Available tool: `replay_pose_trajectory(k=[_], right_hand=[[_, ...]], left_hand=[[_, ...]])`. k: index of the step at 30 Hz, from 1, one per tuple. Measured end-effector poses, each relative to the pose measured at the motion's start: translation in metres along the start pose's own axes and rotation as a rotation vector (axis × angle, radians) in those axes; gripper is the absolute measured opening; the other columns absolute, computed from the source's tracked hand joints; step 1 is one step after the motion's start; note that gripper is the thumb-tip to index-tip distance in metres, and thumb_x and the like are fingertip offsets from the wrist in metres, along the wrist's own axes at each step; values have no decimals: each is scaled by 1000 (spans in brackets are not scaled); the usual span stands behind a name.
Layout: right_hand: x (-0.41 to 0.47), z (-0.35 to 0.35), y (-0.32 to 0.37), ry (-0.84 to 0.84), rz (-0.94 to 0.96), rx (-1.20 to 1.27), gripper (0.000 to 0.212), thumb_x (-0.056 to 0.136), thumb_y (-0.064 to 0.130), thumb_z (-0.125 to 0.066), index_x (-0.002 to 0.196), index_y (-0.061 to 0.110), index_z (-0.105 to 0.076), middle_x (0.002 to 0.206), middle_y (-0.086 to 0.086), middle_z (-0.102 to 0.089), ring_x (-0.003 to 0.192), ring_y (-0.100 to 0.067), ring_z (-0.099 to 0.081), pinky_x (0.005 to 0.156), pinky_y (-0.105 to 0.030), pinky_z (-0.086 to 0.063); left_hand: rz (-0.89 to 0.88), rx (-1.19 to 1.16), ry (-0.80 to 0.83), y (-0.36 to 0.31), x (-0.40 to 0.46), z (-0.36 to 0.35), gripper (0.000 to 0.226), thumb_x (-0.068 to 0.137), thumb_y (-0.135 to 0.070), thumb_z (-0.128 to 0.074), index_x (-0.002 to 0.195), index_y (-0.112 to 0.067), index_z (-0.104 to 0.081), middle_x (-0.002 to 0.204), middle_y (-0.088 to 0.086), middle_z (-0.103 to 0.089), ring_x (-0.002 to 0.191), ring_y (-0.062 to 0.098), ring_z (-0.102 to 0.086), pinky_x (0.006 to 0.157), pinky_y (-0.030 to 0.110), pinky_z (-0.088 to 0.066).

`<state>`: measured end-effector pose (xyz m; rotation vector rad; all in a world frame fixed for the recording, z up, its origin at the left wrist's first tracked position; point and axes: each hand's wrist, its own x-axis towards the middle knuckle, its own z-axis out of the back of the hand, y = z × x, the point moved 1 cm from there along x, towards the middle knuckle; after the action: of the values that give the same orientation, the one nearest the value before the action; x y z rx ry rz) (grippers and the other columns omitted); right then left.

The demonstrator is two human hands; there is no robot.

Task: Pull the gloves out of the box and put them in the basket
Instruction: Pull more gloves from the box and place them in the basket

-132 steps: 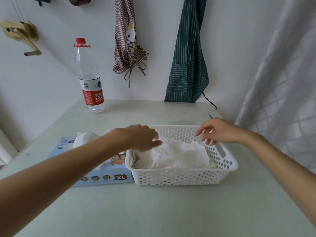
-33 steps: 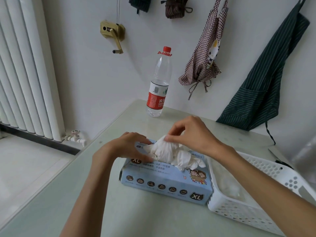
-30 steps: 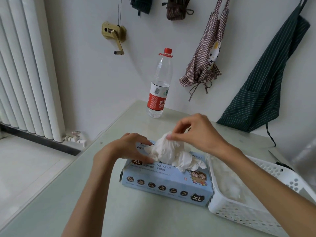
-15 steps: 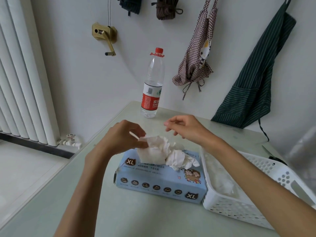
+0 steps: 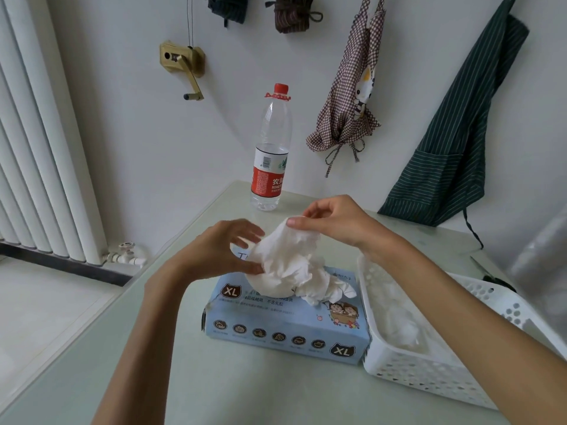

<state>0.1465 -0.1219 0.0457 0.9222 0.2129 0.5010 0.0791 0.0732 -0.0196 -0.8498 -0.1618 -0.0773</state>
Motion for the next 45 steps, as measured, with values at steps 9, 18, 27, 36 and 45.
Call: replay_pose_trajectory(k=[9, 18, 27, 36, 45], right_hand=[[1, -16, 37, 124, 115, 100, 24, 81, 21, -73, 103, 19, -64, 99, -5, -72, 78, -6, -63, 61, -14, -46], [-8, -41, -30, 100, 170, -325, 39, 78, 33, -75, 114, 29, -61, 109, 9, -65, 98, -8, -60, 85, -31, -50], [-3, -31, -51, 229, 300, -869, 24, 90, 26, -56, 109, 29, -70, 105, 2, -53, 98, -15, -39, 78, -26, -29], [-11, -16, -26, 121, 335, -535, 25, 90, 40, -55, 114, 39, -61, 118, 12, -55, 110, -9, -44, 94, -32, -37], [-17, -28, -40, 290, 197, -712, 34, 94, 39, -51, 126, 34, -58, 134, 2, -45, 125, -18, -29, 101, -33, -26]], left_hand=[[-101, -210, -180, -22, -7, 12, 29, 77, -47, -67, 100, -29, -69, 94, -17, -71, 87, 2, -67, 70, 17, -55], [181, -436, -220, 6, -1, 2, 10, 92, -19, -57, 90, -13, -66, 85, -2, -70, 69, 3, -68, 63, 16, -56], [170, -571, -616, 13, -4, 13, 13, 96, -17, -52, 90, -15, -63, 84, 0, -67, 76, 11, -66, 63, 19, -57], [93, -617, -556, -18, -17, 22, 16, 95, -20, -54, 83, -17, -65, 75, -7, -71, 68, 1, -69, 60, 14, -55], [7, -617, -672, -48, -38, 59, 15, 96, -19, -53, 86, -16, -65, 75, -8, -71, 68, 4, -70, 57, 15, -53]])
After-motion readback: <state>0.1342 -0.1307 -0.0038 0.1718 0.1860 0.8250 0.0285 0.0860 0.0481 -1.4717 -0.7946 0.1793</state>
